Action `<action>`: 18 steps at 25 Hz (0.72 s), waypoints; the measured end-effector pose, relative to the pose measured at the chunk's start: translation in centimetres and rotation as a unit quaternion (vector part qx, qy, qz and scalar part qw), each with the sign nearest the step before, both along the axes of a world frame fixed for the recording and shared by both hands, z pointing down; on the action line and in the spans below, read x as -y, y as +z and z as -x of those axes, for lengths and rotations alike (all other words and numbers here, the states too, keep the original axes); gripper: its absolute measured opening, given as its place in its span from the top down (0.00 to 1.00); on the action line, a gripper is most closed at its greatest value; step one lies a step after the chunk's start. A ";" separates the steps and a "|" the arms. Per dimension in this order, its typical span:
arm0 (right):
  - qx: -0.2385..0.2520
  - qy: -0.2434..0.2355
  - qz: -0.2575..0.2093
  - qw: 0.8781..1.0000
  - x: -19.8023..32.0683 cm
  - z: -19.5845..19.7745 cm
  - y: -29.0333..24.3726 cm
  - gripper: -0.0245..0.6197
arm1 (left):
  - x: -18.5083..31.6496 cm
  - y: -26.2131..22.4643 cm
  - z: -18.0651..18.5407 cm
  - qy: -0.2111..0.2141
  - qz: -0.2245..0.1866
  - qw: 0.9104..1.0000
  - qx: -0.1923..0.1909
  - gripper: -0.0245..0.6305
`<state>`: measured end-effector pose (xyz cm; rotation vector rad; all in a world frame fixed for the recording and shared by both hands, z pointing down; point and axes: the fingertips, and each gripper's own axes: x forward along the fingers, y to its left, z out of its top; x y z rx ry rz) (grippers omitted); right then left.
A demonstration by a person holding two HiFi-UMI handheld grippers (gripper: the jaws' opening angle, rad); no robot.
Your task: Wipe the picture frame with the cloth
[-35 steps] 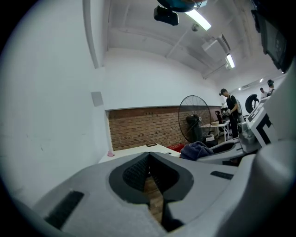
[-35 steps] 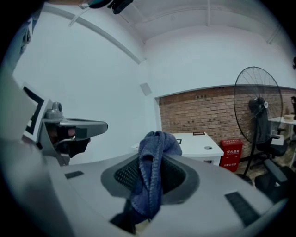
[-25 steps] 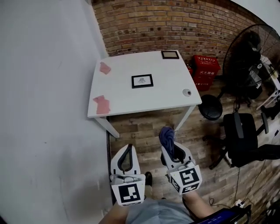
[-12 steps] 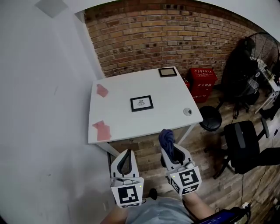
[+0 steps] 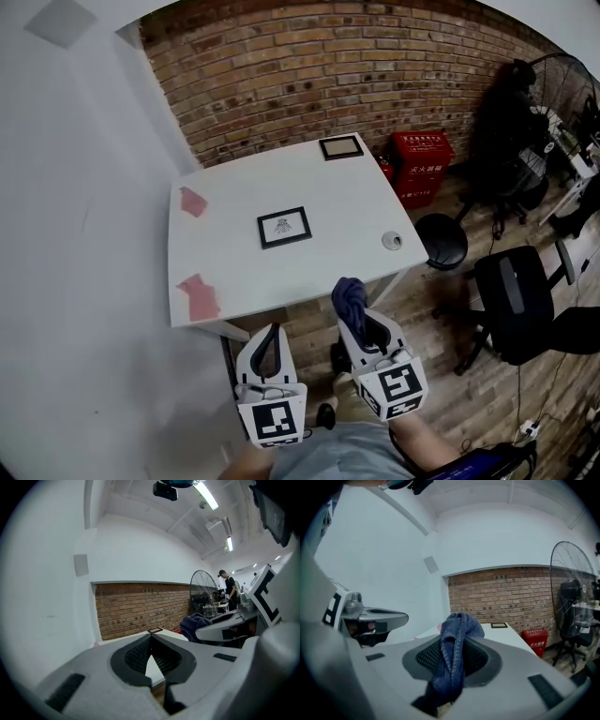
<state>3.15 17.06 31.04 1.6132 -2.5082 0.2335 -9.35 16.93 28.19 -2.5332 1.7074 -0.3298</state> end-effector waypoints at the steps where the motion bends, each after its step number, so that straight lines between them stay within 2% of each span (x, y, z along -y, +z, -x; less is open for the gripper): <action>1: 0.002 -0.002 0.002 1.000 0.9 -0.1 0.3 0.79 | 0.9 0.3 -0.1 -0.003 0.002 1.000 0.001 0.95; 10: 0.023 -0.046 0.015 0.999 11.4 -1.0 1.9 0.79 | 10.3 0.9 -1.1 -0.047 0.017 0.999 0.020 0.95; 18: 0.040 -0.101 -0.015 0.994 19.6 -0.4 -1.3 0.79 | 16.4 -2.8 -1.3 -0.100 -0.015 0.995 0.021 0.95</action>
